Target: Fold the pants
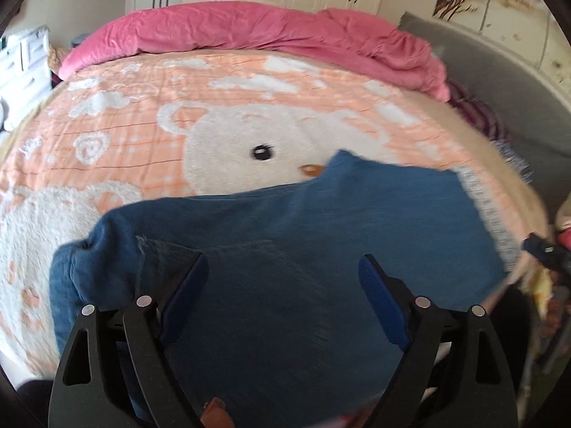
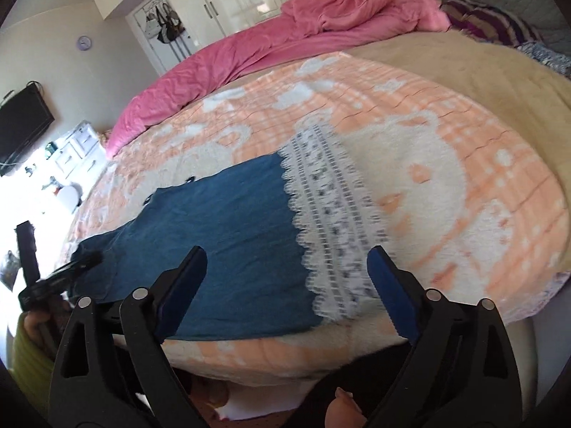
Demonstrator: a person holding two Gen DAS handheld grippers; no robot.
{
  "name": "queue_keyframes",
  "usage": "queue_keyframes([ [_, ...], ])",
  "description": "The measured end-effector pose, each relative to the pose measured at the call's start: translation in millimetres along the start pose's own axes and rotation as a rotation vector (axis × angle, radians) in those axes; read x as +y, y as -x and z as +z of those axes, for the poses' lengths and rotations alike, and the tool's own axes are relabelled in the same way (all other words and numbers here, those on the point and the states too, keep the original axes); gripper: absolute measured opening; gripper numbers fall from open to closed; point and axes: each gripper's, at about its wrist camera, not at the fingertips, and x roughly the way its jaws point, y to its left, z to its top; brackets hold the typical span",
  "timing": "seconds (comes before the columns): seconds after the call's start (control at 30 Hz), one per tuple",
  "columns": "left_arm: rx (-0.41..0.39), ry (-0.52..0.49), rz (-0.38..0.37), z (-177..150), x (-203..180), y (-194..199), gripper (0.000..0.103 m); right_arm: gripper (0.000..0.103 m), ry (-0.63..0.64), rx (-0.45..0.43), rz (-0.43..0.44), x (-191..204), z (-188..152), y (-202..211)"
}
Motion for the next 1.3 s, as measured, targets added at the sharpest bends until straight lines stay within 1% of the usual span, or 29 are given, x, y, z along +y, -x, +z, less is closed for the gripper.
queue_keyframes([
  [0.07, -0.019, -0.021, -0.021, 1.8, -13.3, 12.2, 0.090, 0.087, -0.011, -0.027, -0.046, -9.3, -0.4, 9.8],
  [0.1, -0.028, -0.039, -0.027, 3.0, -20.4, 16.6, 0.091, 0.088, -0.021, -0.035, -0.055, -12.9, -1.2, 12.4],
  [0.23, -0.066, -0.156, -0.044, 21.3, -61.5, 27.6, 0.095, 0.088, -0.075, -0.056, -0.042, -27.0, -2.9, 16.1],
  [0.33, -0.059, -0.223, -0.066, 40.4, -96.8, 18.8, 0.095, 0.088, -0.109, -0.061, -0.030, -32.2, -5.4, 12.9],
  [0.47, -0.042, -0.325, -0.118, 67.8, -149.6, -7.1, 0.096, 0.088, -0.140, -0.057, -0.017, -37.7, -10.0, 10.9],
  [0.53, -0.017, -0.369, -0.145, 76.6, -172.3, -22.9, 0.096, 0.088, -0.168, -0.058, -0.001, -41.5, -13.5, 9.0],
  [0.6, 0.028, -0.408, -0.188, 86.0, -195.5, -44.2, 0.097, 0.088, -0.179, -0.048, 0.016, -42.1, -16.2, 5.5],
  [0.7, 0.091, -0.464, -0.220, 97.5, -222.3, -77.4, 0.097, 0.088, -0.185, -0.036, 0.037, -41.2, -20.2, -1.2],
  [0.83, 0.149, -0.494, -0.228, 109.3, -241.8, -114.5, 0.097, 0.088, -0.195, -0.015, 0.045, -42.0, -25.8, -11.7],
  [0.9, 0.205, -0.503, -0.245, 115.8, -249.2, -135.2, 0.097, 0.088, -0.195, -0.002, 0.033, -43.5, -27.4, -18.4],
  [0.93, 0.218, -0.505, -0.242, 118.7, -251.2, -141.9, 0.097, 0.088, -0.194, 0.001, 0.032, -44.0, -27.9, -20.8],
  [1.03, 0.261, -0.535, -0.264, 125.6, -257.5, -166.9, 0.097, 0.079, -0.179, 0.000, 0.021, -43.7, -30.3, -29.5],
  [1.1, 0.276, -0.551, -0.280, 127.9, -260.1, -181.9, 0.097, 0.062, -0.146, -0.004, -0.013, -40.2, -31.6, -33.0],
  [1.13, 0.284, -0.557, -0.295, 128.8, -260.7, -188.8, 0.097, 0.059, -0.146, -0.013, -0.015, -39.9, -31.9, -32.6],
  [1.17, 0.292, -0.554, -0.317, 129.8, -259.9, -196.8, 0.097, 0.053, -0.151, -0.021, -0.005, -41.3, -32.5, -31.7],
  [1.2, 0.305, -0.553, -0.351, 130.3, -259.4, -203.3, 0.097, 0.042, -0.164, -0.032, 0.013, -43.7, -32.6, -31.1],
  [1.23, 0.313, -0.554, -0.372, 130.6, -259.5, -208.2, 0.097, 0.038, -0.182, -0.040, 0.020, -46.9, -33.1, -30.8],
  [1.27, 0.322, -0.555, -0.389, 130.3, -258.8, -215.2, 0.097, 0.036, -0.192, -0.043, 0.023, -49.3, -33.2, -30.5],
  [1.3, 0.346, -0.552, -0.405, 129.3, -258.6, -221.8, 0.096, 0.036, -0.200, -0.044, 0.034, -51.3, -33.2, -30.7],
])
